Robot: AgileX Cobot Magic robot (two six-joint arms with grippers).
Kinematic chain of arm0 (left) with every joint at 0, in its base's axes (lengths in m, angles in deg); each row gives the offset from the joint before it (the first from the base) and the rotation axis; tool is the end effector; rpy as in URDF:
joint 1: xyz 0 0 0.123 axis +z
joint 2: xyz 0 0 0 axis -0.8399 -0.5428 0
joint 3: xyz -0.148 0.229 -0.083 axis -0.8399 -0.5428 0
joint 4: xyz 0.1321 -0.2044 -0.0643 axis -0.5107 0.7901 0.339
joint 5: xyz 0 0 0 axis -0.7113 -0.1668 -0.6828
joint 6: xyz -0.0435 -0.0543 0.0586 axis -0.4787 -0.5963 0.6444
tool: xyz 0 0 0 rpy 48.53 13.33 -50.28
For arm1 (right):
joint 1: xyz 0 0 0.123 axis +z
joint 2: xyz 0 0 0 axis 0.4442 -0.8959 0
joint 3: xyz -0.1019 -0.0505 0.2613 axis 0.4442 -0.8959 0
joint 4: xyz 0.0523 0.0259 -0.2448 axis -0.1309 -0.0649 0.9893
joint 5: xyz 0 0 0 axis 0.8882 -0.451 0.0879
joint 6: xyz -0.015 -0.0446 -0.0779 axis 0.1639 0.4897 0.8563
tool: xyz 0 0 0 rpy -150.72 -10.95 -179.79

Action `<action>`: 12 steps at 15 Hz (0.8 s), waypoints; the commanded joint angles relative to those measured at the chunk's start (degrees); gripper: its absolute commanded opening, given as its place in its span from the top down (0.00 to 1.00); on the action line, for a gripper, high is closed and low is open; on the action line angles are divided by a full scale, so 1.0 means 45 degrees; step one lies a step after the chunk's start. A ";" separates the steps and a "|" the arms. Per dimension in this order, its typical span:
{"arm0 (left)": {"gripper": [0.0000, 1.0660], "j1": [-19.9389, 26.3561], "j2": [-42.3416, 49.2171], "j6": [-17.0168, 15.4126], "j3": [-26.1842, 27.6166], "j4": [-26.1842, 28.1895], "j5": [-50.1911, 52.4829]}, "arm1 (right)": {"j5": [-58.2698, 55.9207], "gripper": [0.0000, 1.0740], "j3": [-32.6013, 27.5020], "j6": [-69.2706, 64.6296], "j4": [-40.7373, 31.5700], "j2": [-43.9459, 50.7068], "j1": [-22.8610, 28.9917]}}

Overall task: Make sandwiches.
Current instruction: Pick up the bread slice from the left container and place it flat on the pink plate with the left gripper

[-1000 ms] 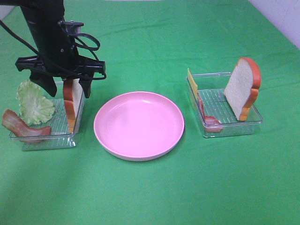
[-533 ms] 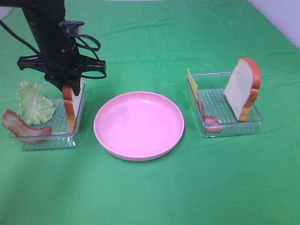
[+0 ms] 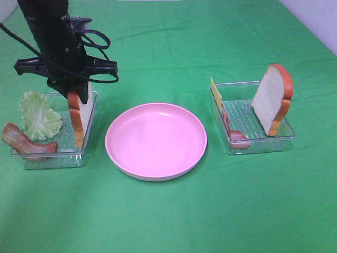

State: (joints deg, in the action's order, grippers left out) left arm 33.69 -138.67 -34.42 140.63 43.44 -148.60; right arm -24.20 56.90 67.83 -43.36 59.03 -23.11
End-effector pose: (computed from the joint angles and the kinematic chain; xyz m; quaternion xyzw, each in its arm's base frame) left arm 0.3833 -0.1615 0.2209 -0.0043 0.9932 -0.0245 0.1139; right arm -0.0079 0.0085 0.2781 -0.0956 0.8474 0.0283 0.5215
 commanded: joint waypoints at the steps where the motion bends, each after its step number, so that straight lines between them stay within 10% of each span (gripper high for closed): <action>1: 1.00 0.0344 0.1248 0.0115 0.0076 0.0267 -0.0713 | 0.0140 0.29 -0.0013 0.0013 -0.0038 0.0140 0.0013; 3: 1.00 0.1108 0.2139 0.1401 0.0076 0.1744 -0.0700 | 0.0140 0.29 -0.0013 0.0013 -0.0038 0.0140 0.0013; 8: 1.00 0.3323 0.1770 0.7525 -0.0115 0.8734 -0.0751 | 0.0140 0.29 -0.0013 0.0013 -0.0038 0.0140 0.0013; 12: 1.00 0.2979 -0.0153 0.8633 -0.0115 1.0784 -0.0993 | 0.0140 0.29 -0.0013 0.0013 -0.0051 0.0140 0.0013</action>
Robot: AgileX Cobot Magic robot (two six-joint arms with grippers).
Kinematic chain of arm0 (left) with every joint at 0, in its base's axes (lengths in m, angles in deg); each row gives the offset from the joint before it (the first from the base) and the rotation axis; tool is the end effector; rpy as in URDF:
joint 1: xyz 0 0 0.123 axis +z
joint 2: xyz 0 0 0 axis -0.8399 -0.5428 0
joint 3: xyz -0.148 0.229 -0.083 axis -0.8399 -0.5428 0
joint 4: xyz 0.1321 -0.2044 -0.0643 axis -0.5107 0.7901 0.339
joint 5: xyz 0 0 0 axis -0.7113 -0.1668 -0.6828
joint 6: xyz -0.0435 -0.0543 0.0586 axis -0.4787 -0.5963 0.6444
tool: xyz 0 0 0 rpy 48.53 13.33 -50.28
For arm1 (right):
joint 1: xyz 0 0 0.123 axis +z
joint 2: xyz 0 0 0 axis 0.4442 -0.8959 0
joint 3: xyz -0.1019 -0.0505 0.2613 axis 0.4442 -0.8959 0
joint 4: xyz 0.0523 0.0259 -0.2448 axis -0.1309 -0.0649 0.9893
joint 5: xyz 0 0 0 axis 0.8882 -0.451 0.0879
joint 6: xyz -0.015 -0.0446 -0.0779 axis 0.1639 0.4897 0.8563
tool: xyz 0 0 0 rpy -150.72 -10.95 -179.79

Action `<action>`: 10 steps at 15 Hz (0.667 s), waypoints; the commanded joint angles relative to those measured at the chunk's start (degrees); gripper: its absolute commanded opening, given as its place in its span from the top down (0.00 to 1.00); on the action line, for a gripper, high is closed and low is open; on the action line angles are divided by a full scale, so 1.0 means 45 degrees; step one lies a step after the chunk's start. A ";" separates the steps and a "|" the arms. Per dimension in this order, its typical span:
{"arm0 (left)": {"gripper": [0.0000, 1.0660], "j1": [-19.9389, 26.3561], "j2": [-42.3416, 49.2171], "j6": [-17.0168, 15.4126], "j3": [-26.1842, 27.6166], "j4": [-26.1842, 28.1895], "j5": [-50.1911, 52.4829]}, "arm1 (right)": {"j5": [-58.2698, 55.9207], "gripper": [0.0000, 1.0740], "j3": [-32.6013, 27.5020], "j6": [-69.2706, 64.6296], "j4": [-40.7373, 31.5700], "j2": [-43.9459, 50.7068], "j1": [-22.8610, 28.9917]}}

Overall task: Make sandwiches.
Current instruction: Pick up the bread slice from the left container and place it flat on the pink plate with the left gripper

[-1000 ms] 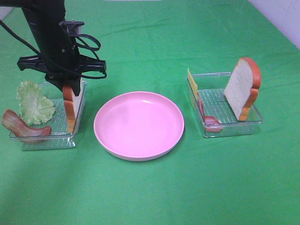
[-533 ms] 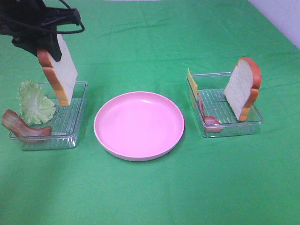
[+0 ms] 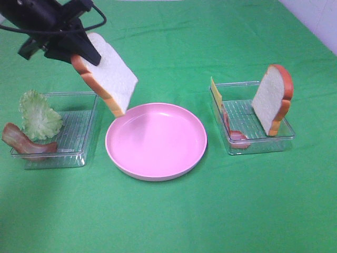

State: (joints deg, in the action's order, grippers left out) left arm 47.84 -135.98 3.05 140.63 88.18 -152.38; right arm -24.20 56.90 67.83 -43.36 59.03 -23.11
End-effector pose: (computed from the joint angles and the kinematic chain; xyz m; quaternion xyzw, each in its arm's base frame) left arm 0.3963 -0.1193 0.2585 0.0477 0.9372 -0.3289 0.1062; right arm -0.0079 0.0085 0.2781 -0.0956 0.8474 0.0283 0.5215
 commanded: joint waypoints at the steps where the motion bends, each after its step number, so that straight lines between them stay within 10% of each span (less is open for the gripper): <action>1: 1.00 -0.0216 -0.1350 0.0306 -0.0115 0.1401 -0.0178 | 0.0140 0.29 -0.0013 0.0013 -0.0038 0.0140 0.0013; 10: 1.00 -0.2152 -0.3845 0.1070 -0.0115 0.2636 0.1171 | 0.0140 0.29 -0.0013 0.0013 -0.0038 0.0140 0.0013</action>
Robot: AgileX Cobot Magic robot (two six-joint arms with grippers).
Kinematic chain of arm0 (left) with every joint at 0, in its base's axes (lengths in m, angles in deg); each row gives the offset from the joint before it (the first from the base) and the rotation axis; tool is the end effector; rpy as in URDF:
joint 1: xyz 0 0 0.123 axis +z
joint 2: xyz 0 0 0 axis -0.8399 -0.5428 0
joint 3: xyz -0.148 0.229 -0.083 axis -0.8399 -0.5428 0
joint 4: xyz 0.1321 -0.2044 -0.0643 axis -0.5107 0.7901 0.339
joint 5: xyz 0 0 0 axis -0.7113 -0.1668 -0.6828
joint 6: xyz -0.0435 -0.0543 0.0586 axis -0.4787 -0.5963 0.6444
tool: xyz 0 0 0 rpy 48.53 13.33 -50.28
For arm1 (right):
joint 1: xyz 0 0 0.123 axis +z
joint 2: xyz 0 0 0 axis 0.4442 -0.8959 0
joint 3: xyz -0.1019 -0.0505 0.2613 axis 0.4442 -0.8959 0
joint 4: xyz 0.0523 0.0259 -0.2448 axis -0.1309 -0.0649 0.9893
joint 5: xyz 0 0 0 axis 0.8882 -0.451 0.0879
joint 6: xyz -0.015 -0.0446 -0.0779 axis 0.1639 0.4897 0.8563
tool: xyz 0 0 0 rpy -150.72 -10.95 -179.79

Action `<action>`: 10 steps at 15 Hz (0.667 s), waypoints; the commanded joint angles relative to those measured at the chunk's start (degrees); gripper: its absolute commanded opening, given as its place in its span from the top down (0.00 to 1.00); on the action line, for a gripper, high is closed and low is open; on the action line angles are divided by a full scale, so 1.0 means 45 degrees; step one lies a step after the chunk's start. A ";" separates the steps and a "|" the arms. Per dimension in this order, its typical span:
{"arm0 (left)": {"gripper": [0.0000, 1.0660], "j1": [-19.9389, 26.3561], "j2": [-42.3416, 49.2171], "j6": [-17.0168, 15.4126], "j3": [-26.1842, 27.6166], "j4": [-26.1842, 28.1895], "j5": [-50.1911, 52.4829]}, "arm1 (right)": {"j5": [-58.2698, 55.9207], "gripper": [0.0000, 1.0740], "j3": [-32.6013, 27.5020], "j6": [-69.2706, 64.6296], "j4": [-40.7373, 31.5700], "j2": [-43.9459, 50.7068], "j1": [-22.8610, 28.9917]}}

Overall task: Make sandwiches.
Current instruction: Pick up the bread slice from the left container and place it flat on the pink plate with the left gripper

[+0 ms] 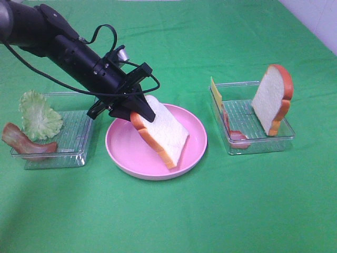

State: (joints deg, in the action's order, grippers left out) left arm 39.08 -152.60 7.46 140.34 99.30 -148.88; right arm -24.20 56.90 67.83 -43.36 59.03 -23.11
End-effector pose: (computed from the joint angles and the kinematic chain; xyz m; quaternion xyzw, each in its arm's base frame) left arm 0.4011 -0.1962 0.1429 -0.0465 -0.9240 0.3793 0.0157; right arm -0.0079 0.0085 0.2781 -0.0956 0.8474 0.0283 0.5215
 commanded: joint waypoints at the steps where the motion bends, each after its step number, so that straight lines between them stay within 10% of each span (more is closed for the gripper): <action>1: 1.00 -0.0280 -0.0178 0.0102 -0.0051 0.0178 0.0675 | 0.0140 0.29 -0.0013 0.0013 -0.0038 0.0140 0.0013; 5: 0.98 -0.0357 -0.0178 -0.0102 -0.0051 0.0306 0.1031 | 0.0140 0.29 -0.0013 0.0013 -0.0038 0.0140 0.0013; 10: 0.31 -0.0357 -0.0115 -0.0917 -0.0025 0.0293 0.1095 | 0.0140 0.29 -0.0013 0.0013 -0.0038 0.0140 0.0013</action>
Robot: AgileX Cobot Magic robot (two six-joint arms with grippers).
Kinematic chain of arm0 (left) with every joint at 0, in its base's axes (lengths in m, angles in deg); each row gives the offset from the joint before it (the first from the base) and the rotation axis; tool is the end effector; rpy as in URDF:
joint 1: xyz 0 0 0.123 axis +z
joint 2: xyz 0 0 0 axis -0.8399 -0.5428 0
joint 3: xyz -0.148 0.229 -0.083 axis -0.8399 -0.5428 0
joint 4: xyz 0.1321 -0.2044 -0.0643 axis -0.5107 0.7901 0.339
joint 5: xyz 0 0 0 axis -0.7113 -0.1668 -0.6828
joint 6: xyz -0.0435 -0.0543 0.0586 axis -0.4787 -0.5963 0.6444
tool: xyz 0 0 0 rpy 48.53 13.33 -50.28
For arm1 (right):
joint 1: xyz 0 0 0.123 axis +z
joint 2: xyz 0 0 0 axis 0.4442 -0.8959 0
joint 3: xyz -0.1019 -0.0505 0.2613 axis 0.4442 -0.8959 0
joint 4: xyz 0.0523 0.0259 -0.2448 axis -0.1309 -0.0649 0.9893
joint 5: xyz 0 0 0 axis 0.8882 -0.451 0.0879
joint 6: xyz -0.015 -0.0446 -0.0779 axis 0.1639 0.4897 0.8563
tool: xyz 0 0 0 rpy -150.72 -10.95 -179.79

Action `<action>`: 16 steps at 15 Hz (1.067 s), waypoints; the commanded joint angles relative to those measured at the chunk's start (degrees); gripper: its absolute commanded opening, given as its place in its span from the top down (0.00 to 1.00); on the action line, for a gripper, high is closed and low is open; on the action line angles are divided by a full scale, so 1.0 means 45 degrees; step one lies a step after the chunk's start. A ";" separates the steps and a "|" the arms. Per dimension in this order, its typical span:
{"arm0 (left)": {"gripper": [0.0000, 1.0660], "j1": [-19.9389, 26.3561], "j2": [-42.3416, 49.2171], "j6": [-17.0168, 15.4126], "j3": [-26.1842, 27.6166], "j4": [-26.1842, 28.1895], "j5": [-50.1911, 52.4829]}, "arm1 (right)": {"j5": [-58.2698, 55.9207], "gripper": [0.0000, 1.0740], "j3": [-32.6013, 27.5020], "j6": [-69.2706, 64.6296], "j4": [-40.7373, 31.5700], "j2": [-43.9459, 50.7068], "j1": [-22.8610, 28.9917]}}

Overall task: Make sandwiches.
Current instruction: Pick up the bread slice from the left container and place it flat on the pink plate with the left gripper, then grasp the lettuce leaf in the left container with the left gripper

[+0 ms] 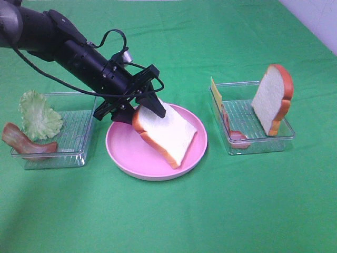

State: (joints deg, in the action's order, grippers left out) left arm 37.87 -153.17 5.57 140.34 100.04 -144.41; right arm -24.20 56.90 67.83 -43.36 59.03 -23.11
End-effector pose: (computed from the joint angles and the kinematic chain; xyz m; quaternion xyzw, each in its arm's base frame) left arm 0.4041 -0.2046 0.1379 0.0213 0.9271 -0.3742 0.0047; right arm -0.0079 0.0085 0.2781 -0.0956 0.8474 0.0283 0.5215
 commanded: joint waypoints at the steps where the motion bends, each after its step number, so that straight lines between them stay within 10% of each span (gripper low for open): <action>1: 0.29 -0.0089 0.0076 -0.0598 0.0064 -0.0051 0.0089 | 0.0140 0.29 -0.0013 0.0013 -0.0038 0.0140 0.0013; 3: 0.29 -0.0089 0.0153 -0.1082 0.0560 -0.1171 0.0102 | 0.0140 0.29 -0.0013 0.0013 -0.0038 0.0140 0.0013; 5: 0.29 -0.0318 0.0497 -0.3285 0.1642 -0.5004 -0.0153 | 0.0140 0.29 -0.0013 0.0013 -0.0038 0.0140 0.0013; 9: 0.29 -0.0471 0.0866 -0.5526 0.3361 -0.8251 -0.1783 | 0.0140 0.29 -0.0013 0.0013 -0.0038 0.0140 0.0013; 16: 0.29 0.0229 0.1057 -0.6914 0.5424 -1.1001 -0.4125 | 0.0140 0.29 -0.0013 0.0013 -0.0051 0.0127 0.0013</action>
State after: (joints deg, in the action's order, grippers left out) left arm 38.10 -148.99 -24.68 164.63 50.60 -158.68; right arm -24.20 56.90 67.83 -43.36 59.03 -23.11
